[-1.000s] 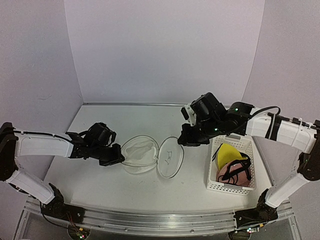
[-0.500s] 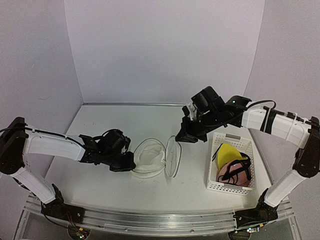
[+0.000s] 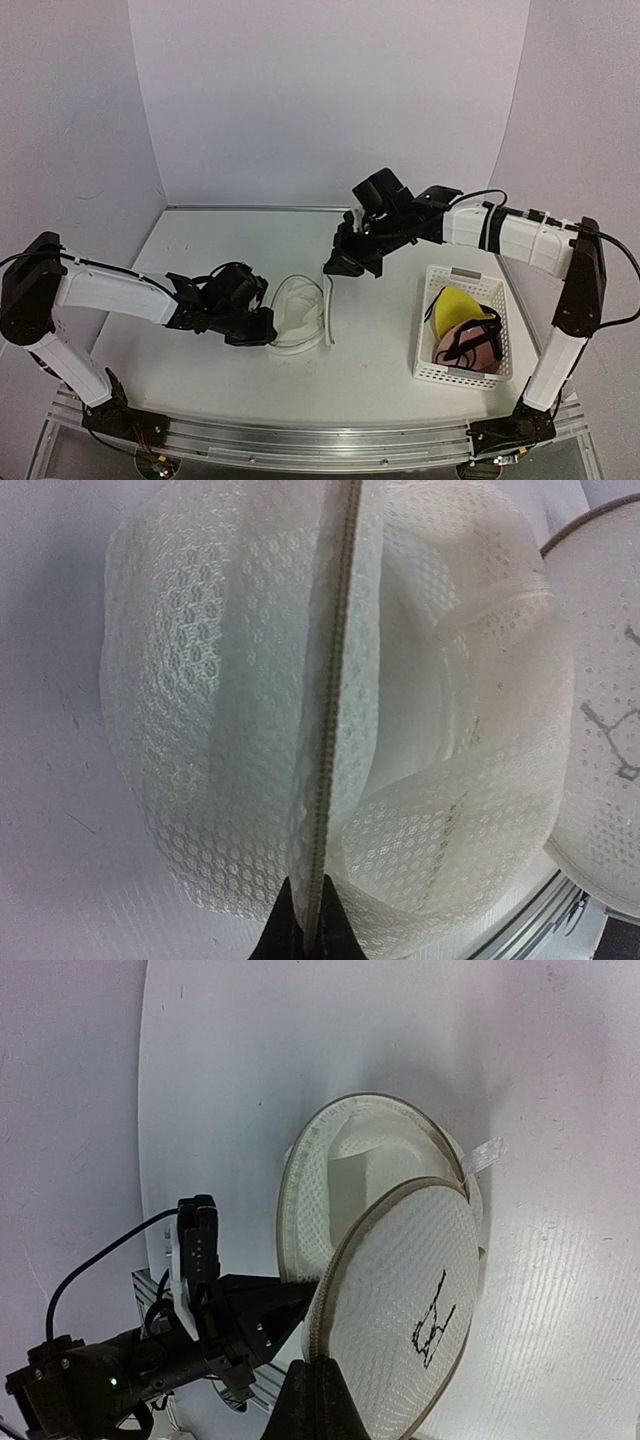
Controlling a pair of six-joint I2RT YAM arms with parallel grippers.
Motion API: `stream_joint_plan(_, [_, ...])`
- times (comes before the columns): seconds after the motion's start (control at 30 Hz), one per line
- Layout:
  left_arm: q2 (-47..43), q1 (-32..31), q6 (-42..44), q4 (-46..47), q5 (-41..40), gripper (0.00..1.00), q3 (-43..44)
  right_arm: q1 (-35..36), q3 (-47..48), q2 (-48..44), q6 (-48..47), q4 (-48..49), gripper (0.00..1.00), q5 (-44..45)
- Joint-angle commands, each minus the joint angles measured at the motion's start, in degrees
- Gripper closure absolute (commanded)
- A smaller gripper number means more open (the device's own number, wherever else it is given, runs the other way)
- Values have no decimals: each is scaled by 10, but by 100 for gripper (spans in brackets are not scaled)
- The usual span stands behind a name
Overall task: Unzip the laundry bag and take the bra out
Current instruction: Close the laundry bag at the center of the board.
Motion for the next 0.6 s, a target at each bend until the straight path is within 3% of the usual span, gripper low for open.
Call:
stream_joint_plan(0.0, [-11, -3, 2, 42, 13, 100, -7, 4, 46, 24, 42, 40, 100, 1])
stream_joint_plan(0.43, [19, -7, 6, 70, 37, 100, -9, 27, 103, 125, 109, 110, 100, 9])
stream_joint_plan(0.57, [20, -7, 6, 72, 38, 100, -8, 35, 123, 154, 112, 118, 84, 6])
